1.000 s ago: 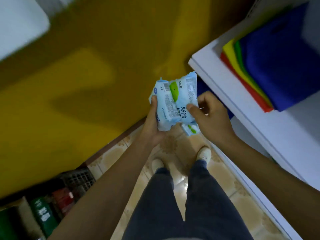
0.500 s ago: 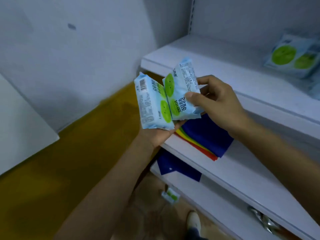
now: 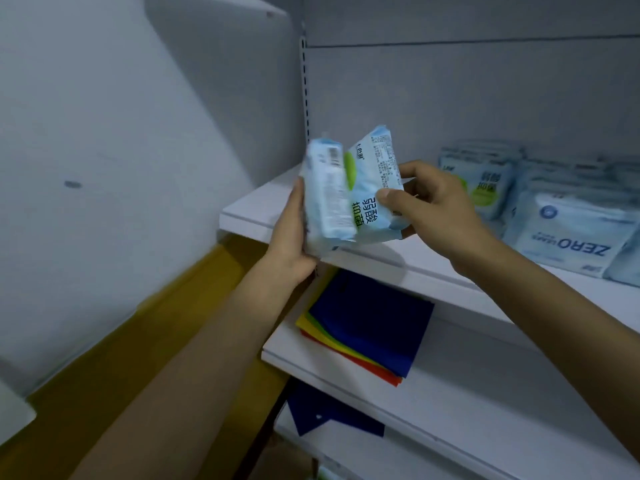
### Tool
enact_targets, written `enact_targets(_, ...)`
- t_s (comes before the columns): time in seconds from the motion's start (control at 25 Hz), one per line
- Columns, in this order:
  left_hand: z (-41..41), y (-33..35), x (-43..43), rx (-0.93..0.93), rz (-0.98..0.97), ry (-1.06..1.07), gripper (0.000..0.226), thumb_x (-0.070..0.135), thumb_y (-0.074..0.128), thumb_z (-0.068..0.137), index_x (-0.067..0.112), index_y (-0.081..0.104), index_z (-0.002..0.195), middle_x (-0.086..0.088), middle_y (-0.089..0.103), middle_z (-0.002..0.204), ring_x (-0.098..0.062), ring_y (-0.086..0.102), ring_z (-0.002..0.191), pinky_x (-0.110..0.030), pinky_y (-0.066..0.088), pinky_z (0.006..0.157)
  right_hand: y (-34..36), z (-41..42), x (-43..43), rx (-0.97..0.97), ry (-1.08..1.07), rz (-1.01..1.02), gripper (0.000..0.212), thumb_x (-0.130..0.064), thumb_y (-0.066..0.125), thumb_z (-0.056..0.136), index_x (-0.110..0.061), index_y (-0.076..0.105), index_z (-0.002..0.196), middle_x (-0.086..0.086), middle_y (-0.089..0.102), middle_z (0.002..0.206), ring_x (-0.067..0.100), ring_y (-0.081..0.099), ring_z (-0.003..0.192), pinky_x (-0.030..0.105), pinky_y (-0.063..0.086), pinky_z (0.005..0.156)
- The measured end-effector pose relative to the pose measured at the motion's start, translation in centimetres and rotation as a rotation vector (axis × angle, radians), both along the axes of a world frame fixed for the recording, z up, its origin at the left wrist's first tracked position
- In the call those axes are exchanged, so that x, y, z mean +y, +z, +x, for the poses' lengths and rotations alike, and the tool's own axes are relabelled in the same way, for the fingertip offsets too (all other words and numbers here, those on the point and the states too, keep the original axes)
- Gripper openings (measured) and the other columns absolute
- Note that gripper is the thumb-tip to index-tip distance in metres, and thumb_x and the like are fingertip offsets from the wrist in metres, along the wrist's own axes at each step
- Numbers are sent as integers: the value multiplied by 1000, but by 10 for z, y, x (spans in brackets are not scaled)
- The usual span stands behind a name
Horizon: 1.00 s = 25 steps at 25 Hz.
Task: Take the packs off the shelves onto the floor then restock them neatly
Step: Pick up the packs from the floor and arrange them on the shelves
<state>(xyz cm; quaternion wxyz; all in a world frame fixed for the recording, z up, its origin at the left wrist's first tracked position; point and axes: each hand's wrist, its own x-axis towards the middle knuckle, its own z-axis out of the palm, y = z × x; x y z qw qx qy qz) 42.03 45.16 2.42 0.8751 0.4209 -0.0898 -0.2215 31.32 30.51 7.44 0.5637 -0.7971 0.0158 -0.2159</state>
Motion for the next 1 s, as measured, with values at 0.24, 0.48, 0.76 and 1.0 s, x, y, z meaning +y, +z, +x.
enact_targets(0.24, -9, 30, -59, -397, 447, 323, 31, 54, 44, 95, 26, 50, 106, -1, 62, 106, -15, 65, 92, -26, 56, 64, 6, 18, -49, 106, -170, 287, 12, -21, 63, 90, -14, 63, 100, 9, 68, 105, 20, 70, 82, 32, 60, 62)
enact_targets(0.48, 13, 17, -88, -803, 521, -80, 100, 42, 88, 57, 38, 24, 134, -2, 38, 138, -17, 50, 124, -36, 56, 88, 16, 32, -86, 55, -133, 198, 21, -20, 65, 89, -14, 62, 110, 4, 69, 99, 18, 70, 84, 32, 60, 67)
enact_targets(0.76, 48, 13, -89, -735, 632, -108, 90, 44, 83, 63, 33, 35, 138, -1, 47, 136, -16, 53, 120, -27, 55, 87, 13, 52, -103, 89, 19, -70, 50, -21, 78, 77, -26, 54, 121, -5, 66, 102, 11, 64, 92, 25, 55, 76)
enact_targets(1.0, 61, 26, -72, -487, 474, -75, 50, 18, 68, 82, 22, 42, 123, -4, 63, 120, -13, 64, 92, -29, 54, 73, 7, 72, -122, 106, -172, -71, 19, -9, 67, 83, -24, 62, 93, -7, 66, 86, 21, 65, 87, 36, 56, 78)
